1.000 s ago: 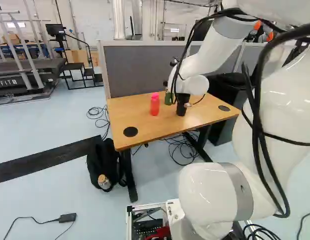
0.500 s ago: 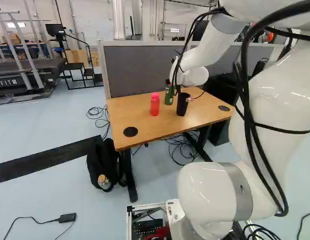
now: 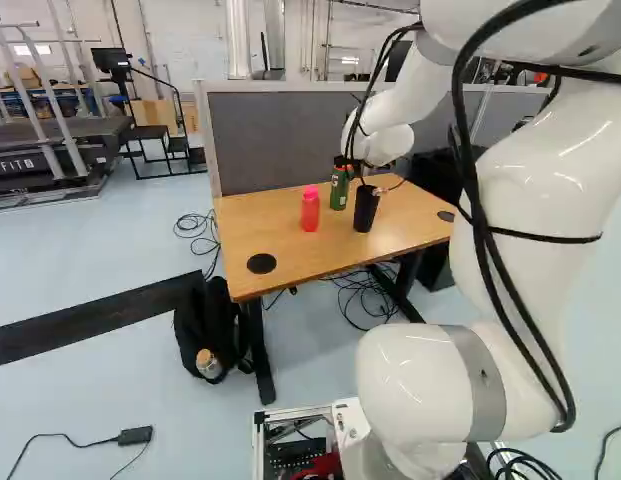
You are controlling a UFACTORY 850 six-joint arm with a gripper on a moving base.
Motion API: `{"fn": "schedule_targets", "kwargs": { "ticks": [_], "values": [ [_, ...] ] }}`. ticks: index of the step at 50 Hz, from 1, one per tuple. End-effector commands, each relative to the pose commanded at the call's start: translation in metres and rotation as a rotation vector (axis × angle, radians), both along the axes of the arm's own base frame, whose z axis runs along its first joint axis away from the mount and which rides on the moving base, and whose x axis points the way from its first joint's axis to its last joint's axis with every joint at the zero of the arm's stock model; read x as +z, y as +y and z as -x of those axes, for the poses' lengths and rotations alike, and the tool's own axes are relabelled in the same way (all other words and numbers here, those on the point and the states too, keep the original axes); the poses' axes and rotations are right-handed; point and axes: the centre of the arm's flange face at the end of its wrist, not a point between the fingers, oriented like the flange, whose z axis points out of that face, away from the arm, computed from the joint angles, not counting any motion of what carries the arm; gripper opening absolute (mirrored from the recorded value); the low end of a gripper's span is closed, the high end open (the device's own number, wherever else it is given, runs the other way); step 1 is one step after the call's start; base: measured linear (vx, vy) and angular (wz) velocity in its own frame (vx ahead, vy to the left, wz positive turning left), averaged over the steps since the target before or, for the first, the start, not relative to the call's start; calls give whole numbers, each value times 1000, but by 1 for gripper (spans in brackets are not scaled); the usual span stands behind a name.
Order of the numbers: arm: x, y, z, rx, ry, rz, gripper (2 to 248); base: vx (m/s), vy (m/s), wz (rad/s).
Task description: Pick up the green bottle from the table
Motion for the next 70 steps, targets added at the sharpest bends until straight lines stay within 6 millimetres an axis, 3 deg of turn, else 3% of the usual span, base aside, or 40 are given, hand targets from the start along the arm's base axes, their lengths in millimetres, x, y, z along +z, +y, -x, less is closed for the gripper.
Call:
{"fn": "schedule_targets", "kwargs": {
  "ticks": [13, 41, 70],
  "values": [
    [-4, -1, -27, 6, -3, 0, 247, 0, 0, 0],
    [-39, 17, -80, 48, 30, -4, 247, 0, 0, 0],
    [-74, 35, -95, 80, 77, -9, 247, 0, 0, 0]
  ]
}}
